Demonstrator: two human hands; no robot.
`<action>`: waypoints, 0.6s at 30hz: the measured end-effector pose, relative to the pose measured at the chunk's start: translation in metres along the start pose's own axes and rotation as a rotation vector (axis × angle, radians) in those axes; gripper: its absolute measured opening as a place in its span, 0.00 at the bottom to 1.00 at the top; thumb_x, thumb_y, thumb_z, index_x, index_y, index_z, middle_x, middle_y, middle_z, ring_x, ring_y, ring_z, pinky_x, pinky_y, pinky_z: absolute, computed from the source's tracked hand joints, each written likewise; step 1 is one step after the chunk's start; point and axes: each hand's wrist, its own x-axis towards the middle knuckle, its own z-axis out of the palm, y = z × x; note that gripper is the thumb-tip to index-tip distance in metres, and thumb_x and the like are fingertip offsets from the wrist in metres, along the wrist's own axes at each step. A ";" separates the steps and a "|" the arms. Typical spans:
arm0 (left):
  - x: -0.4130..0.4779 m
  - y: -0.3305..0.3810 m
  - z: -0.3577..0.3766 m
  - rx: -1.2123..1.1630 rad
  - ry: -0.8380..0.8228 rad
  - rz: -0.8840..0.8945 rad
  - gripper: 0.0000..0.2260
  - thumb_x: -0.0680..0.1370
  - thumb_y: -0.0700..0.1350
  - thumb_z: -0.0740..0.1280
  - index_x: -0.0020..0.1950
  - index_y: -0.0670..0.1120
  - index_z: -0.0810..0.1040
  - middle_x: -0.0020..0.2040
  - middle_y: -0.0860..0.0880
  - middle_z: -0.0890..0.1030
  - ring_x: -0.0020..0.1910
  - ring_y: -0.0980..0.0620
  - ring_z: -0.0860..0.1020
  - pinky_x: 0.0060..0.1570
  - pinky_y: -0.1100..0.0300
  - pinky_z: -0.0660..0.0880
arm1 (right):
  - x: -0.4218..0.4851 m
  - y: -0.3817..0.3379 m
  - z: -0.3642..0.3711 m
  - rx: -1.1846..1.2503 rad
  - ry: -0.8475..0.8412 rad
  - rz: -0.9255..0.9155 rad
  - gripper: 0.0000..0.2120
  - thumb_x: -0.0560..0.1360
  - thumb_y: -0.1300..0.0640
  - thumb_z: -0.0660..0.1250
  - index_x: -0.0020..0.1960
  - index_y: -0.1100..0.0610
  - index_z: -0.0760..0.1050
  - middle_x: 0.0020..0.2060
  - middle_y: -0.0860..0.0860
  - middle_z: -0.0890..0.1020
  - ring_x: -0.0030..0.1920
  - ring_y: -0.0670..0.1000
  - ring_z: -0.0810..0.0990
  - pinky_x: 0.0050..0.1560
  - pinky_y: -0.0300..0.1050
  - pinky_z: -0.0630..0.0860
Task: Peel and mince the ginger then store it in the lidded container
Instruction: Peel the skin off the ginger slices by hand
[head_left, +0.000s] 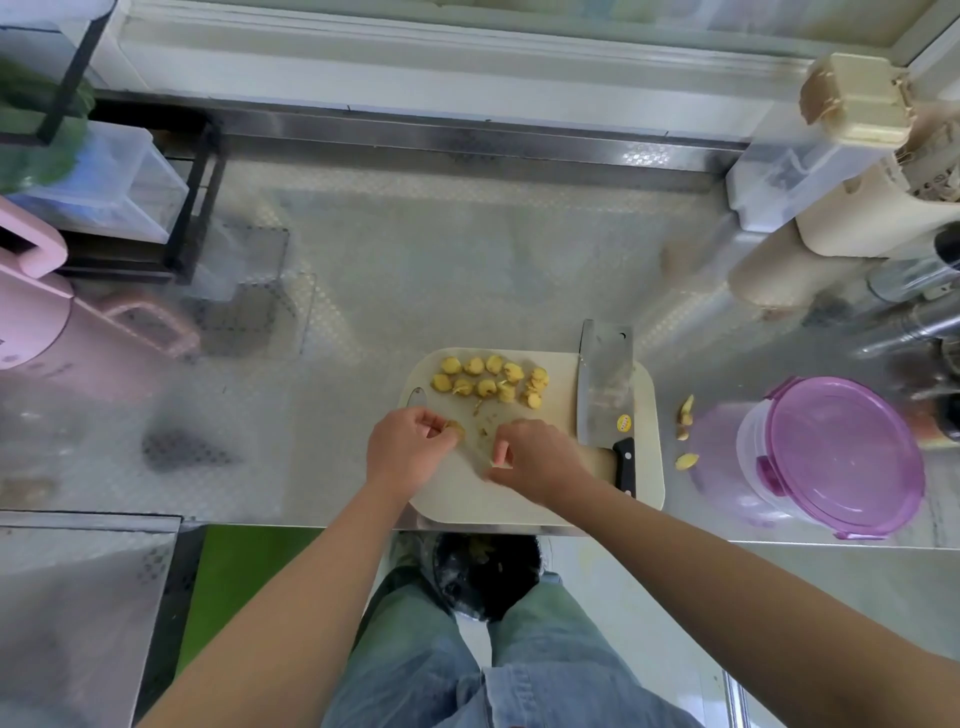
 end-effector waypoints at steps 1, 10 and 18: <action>0.001 0.001 -0.001 -0.006 0.001 -0.001 0.05 0.71 0.49 0.74 0.41 0.50 0.79 0.38 0.56 0.79 0.40 0.55 0.78 0.42 0.58 0.75 | 0.002 -0.001 0.000 0.024 0.001 -0.003 0.05 0.73 0.50 0.70 0.44 0.52 0.78 0.42 0.45 0.78 0.48 0.50 0.79 0.41 0.41 0.68; 0.009 0.006 -0.005 -0.028 0.023 0.020 0.04 0.71 0.48 0.73 0.40 0.50 0.80 0.36 0.56 0.79 0.36 0.57 0.77 0.35 0.64 0.70 | 0.027 -0.005 -0.007 -0.010 0.184 -0.127 0.10 0.76 0.53 0.67 0.55 0.55 0.75 0.53 0.52 0.78 0.49 0.57 0.78 0.44 0.49 0.75; 0.013 0.008 -0.004 0.008 0.015 0.042 0.04 0.72 0.48 0.73 0.41 0.49 0.80 0.35 0.58 0.78 0.35 0.61 0.75 0.33 0.67 0.67 | 0.024 0.000 -0.003 -0.074 0.220 -0.221 0.07 0.76 0.54 0.68 0.52 0.56 0.79 0.55 0.52 0.75 0.47 0.58 0.78 0.41 0.49 0.75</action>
